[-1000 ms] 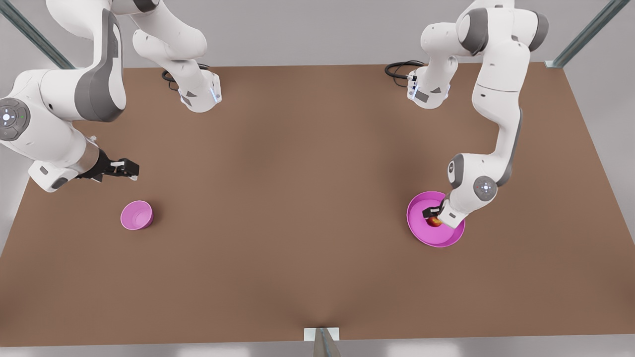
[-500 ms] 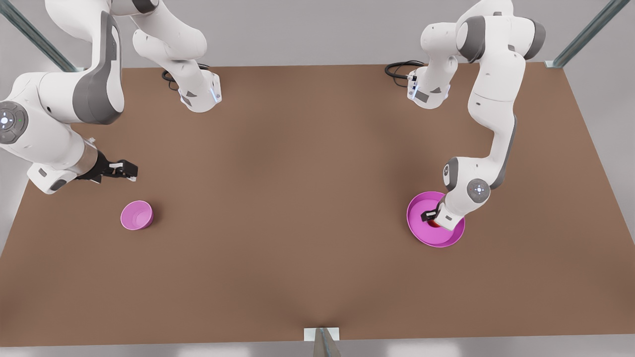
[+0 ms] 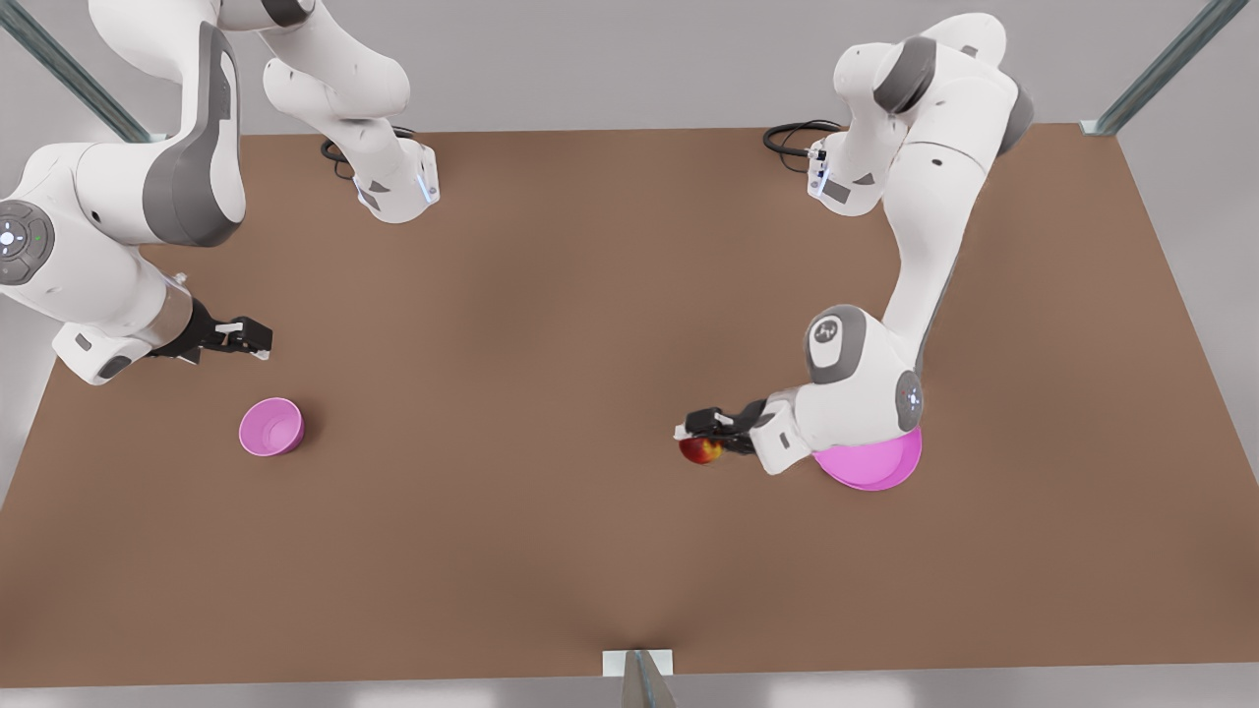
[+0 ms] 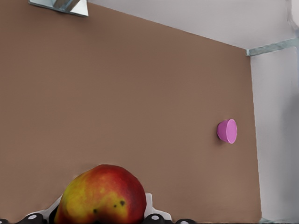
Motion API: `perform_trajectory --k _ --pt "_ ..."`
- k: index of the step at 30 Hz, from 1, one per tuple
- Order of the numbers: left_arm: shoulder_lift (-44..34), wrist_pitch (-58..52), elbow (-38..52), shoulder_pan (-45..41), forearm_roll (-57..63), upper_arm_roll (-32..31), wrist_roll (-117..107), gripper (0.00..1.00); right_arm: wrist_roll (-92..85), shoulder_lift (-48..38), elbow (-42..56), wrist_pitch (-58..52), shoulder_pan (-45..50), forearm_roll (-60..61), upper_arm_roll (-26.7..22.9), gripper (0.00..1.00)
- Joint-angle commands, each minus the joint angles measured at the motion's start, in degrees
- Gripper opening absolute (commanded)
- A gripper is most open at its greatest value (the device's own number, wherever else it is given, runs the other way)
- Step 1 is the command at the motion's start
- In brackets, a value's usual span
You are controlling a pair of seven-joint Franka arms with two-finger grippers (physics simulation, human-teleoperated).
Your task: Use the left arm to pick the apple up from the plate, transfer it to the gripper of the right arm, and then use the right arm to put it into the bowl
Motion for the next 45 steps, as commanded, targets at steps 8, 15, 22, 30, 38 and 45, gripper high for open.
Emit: perform_trajectory --k 8,15,22,30,38,45 --pt "22.47 17.67 23.74 -13.25 -35.63 -5.60 110.25 0.68 4.26 6.79 6.36 4.72 -0.18 11.36 0.65 1.00" --pt "26.16 20.58 25.15 -13.34 -36.16 -9.20 122.83 0.68 4.18 18.74 9.69 10.78 0.35 35.18 0.74 1.00" --pt "26.16 21.99 25.15 -13.52 -36.60 -9.99 122.66 0.68 5.77 27.27 9.87 10.70 2.19 73.05 1.70 1.00" --pt "25.73 22.43 25.33 -13.61 -38.62 -11.75 122.31 0.68 -5.92 30.96 9.08 12.89 4.66 84.23 3.37 1.00" --pt "25.73 22.52 25.33 -13.69 -38.62 -11.75 122.39 0.68 -23.23 30.79 4.60 12.89 3.69 77.99 4.78 1.00" --pt "25.73 22.96 25.33 -13.78 -38.62 -11.75 122.39 0.68 -35.46 32.89 2.22 14.12 3.43 79.93 4.78 1.00"
